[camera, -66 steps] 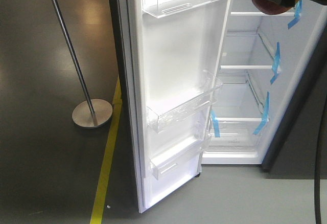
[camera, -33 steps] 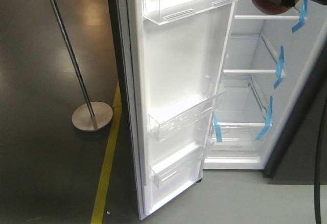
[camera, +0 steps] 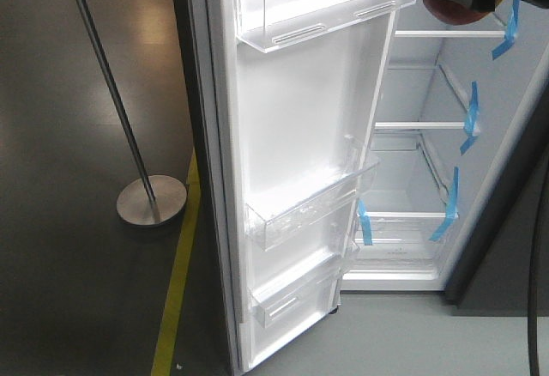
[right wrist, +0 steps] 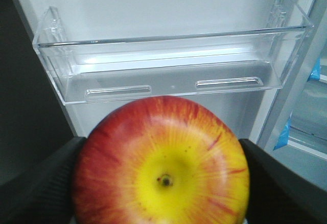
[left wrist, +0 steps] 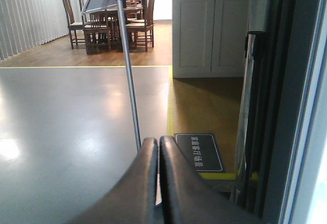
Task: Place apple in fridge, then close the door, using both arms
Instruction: 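Drive closer to the open refrigerator door, apple held in right gripper, then move the right gripper with the apple over the upper door bin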
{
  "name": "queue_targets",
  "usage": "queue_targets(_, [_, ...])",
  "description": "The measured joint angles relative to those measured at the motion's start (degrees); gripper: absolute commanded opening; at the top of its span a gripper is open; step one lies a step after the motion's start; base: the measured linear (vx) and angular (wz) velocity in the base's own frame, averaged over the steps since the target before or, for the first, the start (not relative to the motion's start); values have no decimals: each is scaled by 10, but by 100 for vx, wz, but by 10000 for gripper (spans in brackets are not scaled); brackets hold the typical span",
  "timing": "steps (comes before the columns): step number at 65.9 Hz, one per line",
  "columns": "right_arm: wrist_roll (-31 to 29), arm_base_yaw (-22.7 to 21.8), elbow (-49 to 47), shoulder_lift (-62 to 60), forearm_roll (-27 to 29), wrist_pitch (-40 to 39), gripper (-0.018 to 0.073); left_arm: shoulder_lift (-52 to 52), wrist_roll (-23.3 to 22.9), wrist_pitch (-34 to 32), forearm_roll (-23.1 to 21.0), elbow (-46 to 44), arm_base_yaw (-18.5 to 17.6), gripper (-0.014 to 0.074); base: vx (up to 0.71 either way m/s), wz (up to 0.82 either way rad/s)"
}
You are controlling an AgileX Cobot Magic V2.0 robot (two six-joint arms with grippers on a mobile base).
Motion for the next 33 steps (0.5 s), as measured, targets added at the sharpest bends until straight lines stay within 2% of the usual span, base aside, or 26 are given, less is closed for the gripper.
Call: queue_targets(33, [0, 0, 0, 0, 0, 0, 122, 0, 0, 0, 0, 0, 0, -6, 4, -2])
